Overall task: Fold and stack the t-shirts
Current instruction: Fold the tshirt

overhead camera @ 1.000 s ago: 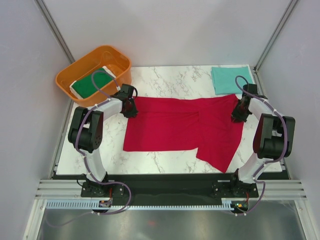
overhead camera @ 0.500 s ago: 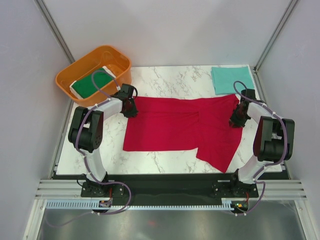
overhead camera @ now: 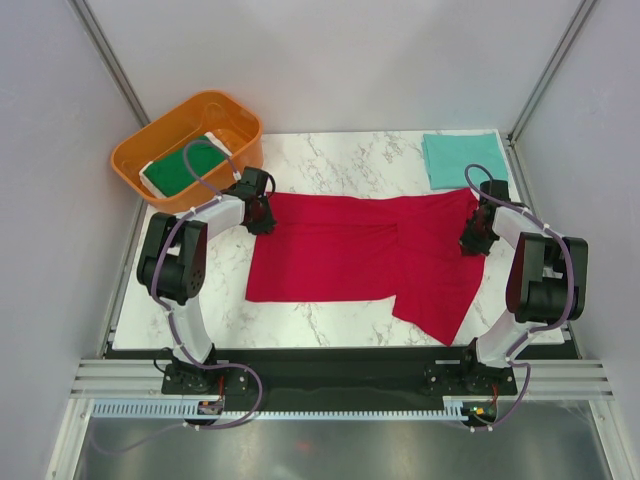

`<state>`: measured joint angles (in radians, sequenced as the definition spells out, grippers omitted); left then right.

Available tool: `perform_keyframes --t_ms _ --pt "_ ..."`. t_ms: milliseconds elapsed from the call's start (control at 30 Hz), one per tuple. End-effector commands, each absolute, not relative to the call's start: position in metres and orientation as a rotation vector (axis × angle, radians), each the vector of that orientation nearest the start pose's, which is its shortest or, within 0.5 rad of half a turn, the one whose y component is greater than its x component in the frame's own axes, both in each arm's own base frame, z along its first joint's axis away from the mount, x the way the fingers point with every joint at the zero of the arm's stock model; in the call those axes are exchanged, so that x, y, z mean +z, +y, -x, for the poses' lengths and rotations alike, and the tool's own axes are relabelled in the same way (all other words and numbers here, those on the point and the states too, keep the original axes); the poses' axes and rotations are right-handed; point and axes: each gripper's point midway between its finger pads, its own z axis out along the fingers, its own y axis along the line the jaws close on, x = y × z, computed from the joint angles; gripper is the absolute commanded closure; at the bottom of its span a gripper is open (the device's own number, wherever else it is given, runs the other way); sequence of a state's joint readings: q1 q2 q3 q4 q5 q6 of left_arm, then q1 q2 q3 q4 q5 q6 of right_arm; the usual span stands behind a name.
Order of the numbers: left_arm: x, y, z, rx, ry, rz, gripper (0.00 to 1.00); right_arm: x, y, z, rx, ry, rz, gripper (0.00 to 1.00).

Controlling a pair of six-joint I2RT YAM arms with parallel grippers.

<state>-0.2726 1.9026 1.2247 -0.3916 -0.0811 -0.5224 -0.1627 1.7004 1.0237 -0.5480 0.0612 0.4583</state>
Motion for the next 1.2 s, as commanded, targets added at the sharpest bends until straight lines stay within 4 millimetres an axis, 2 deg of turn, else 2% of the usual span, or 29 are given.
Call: perform_keyframes --t_ms 0,267,467,533,567,700,800,933,967,1000,1067,1100,1167 --pt "-0.007 -0.101 -0.393 -0.023 2.690 0.360 0.79 0.037 -0.062 -0.334 -0.121 2.603 -0.876 1.00" --pt "-0.008 -0.102 -0.393 -0.023 2.694 0.362 0.79 0.044 -0.067 -0.333 -0.148 2.604 -0.852 1.00" --pt "-0.009 -0.102 -0.391 -0.028 2.699 0.363 0.79 0.050 -0.056 -0.336 -0.051 2.582 -0.862 1.00" --pt "-0.008 -0.102 -0.391 -0.029 2.697 0.365 0.80 0.054 -0.052 -0.336 -0.028 2.577 -0.868 0.94" --pt "-0.008 -0.102 -0.391 -0.031 2.698 0.365 0.80 0.057 -0.051 -0.336 -0.022 2.567 -0.871 0.87" --pt "-0.008 -0.104 -0.390 -0.039 2.700 0.359 0.79 0.059 -0.044 -0.335 0.014 2.564 -0.866 0.81" --pt "-0.009 -0.103 -0.389 -0.039 2.703 0.365 0.79 0.054 -0.033 -0.337 0.056 2.575 -0.836 0.78" --pt "-0.006 -0.106 -0.389 -0.061 2.703 0.351 0.78 0.035 -0.027 -0.332 0.060 2.636 -0.826 0.73" --pt "-0.002 -0.108 -0.390 -0.081 2.699 0.337 0.75 0.028 -0.030 -0.328 0.032 2.659 -0.846 0.71" --pt "0.012 -0.114 -0.391 -0.133 2.681 0.305 0.73 0.026 -0.034 -0.327 -0.006 2.663 -0.858 0.71" --pt "0.036 -0.119 -0.392 -0.179 2.638 0.271 0.68 0.033 -0.035 -0.328 -0.017 2.661 -0.875 0.69" --pt "0.066 -0.122 -0.396 -0.221 2.571 0.255 0.67 0.037 -0.035 -0.328 -0.016 2.654 -0.885 0.68" --pt "0.089 -0.129 -0.392 -0.286 2.533 0.226 0.67 0.051 -0.032 -0.331 -0.012 2.631 -0.924 0.67"
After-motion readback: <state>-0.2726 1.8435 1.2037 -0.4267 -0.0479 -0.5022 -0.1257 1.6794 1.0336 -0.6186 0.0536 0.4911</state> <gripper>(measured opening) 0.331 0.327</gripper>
